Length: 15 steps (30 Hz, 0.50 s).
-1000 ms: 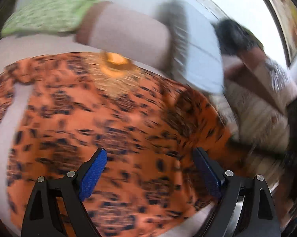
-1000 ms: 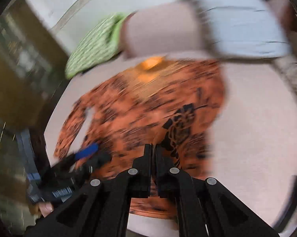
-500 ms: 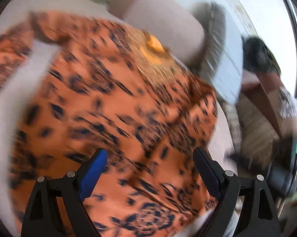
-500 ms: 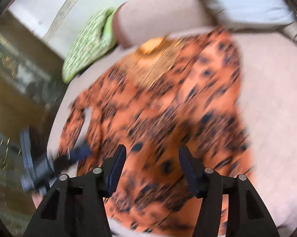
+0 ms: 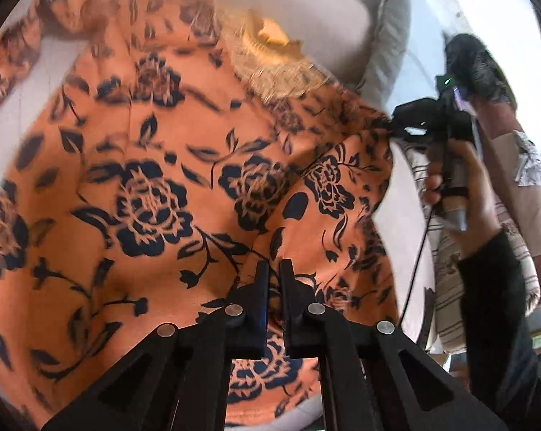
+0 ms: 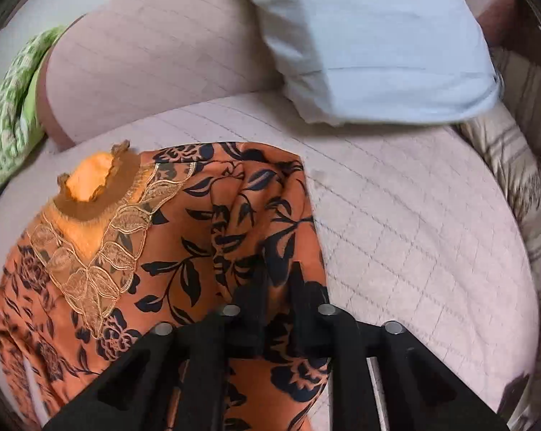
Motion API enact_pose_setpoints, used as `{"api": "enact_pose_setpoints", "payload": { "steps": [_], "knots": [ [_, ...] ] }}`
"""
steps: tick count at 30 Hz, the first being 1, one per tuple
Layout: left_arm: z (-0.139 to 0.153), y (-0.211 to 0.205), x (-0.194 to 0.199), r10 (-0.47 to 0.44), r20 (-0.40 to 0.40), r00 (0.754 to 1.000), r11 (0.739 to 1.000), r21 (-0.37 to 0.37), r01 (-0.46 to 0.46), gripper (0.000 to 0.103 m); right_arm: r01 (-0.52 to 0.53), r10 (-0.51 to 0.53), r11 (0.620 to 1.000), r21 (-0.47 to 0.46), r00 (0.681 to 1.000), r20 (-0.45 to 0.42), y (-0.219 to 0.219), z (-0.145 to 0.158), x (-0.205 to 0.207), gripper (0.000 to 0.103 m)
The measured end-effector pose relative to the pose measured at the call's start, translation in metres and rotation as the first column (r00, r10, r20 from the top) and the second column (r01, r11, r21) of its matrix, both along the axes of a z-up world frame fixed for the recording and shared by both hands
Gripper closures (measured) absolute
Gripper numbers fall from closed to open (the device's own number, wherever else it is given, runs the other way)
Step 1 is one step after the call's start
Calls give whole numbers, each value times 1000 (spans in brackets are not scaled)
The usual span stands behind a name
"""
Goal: Fold small clothes
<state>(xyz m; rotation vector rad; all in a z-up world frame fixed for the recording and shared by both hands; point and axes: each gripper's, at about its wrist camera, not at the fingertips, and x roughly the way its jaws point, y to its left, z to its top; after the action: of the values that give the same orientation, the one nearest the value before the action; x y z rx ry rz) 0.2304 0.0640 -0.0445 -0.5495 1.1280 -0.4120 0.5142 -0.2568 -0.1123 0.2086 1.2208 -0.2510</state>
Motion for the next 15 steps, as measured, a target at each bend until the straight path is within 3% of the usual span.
{"api": "enact_pose_setpoints", "payload": {
  "steps": [4, 7, 10, 12, 13, 15],
  "knots": [
    [25, 30, -18, 25, 50, 998, 998, -52, -23, 99, -46, 44, 999, 22, 994, 101, 18, 40, -13, 93],
    [37, 54, -33, 72, 77, 994, 997, -20, -71, 99, -122, 108, 990, 73, 978, 180, 46, 67, -10, 93],
    [30, 67, -42, 113, 72, 991, 991, 64, -118, 99, -216, 193, 970, 109, 963, 187, 82, 60, 7, 92],
    [1, 72, -36, 152, -5, 988, 979, 137, -150, 97, -291, 272, 948, 131, 951, 145, 110, 32, 22, 86],
    [-21, 74, -28, 154, -90, 984, 980, 142, -140, 95, -315, 301, 941, 123, 946, 121, 118, 22, 22, 85],
    [-49, 77, -19, 129, -204, 970, 991, 66, -118, 94, -310, 302, 943, 118, 950, 78, 122, 12, 13, 81]
  ]
}}
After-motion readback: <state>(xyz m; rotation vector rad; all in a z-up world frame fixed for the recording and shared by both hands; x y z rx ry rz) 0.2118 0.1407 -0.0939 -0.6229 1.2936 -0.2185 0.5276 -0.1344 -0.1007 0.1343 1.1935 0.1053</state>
